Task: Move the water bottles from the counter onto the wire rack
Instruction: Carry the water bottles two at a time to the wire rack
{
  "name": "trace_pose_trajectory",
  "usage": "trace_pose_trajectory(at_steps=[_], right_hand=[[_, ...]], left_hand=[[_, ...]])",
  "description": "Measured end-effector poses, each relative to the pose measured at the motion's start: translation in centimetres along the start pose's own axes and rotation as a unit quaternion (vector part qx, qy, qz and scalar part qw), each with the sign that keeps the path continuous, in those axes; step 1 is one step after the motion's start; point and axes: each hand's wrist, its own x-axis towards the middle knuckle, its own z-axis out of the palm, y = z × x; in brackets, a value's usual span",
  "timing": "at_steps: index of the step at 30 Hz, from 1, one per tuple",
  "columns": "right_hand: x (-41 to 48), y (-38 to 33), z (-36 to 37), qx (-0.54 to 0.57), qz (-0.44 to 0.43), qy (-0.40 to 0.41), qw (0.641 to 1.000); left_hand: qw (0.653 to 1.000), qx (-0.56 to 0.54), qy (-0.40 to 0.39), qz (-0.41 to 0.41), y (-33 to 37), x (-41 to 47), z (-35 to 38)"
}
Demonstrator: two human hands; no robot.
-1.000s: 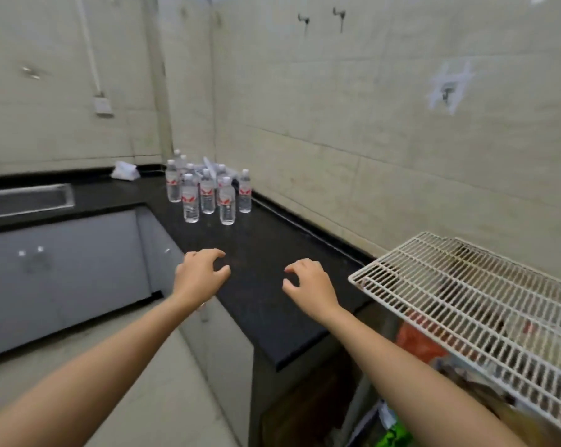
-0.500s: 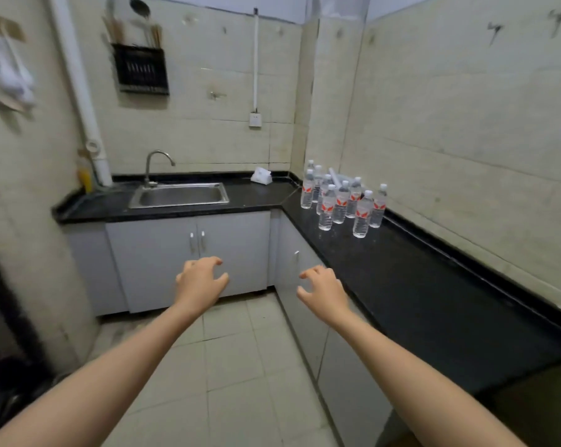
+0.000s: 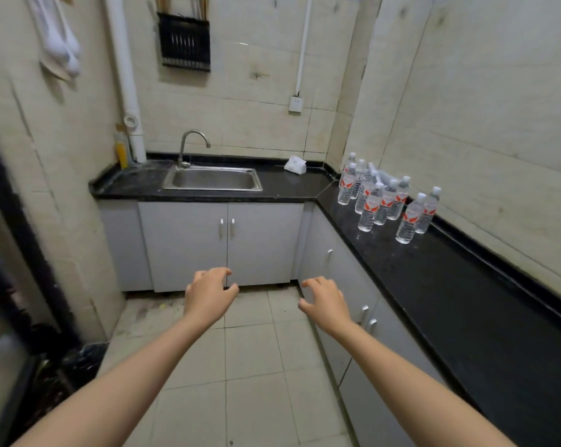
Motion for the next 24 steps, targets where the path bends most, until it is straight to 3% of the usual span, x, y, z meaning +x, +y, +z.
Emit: trace_pose_trajectory(at_steps=[5, 11, 17, 24], right_hand=[[5.8, 0.6, 0.9, -0.027, -0.032, -0.022, 0.999], [16.8, 2.0, -0.9, -0.037, -0.051, 0.018, 0.998], [26.4, 2.6, -1.0, -0.057, -0.075, 0.0, 0.996], [36.8, 2.4, 4.1, -0.078, -0.065, -0.067, 0.993]], left_hand=[[1.0, 0.013, 0.003, 0.007, -0.1, 5.5, 0.9], [0.998, 0.045, 0.033, 0.02, 1.6, 16.0, 1.0], [0.997, 0.065, 0.024, 0.019, 1.9, 24.7, 2.6], [0.997, 0.071, -0.023, -0.015, -2.9, 35.1, 6.4]])
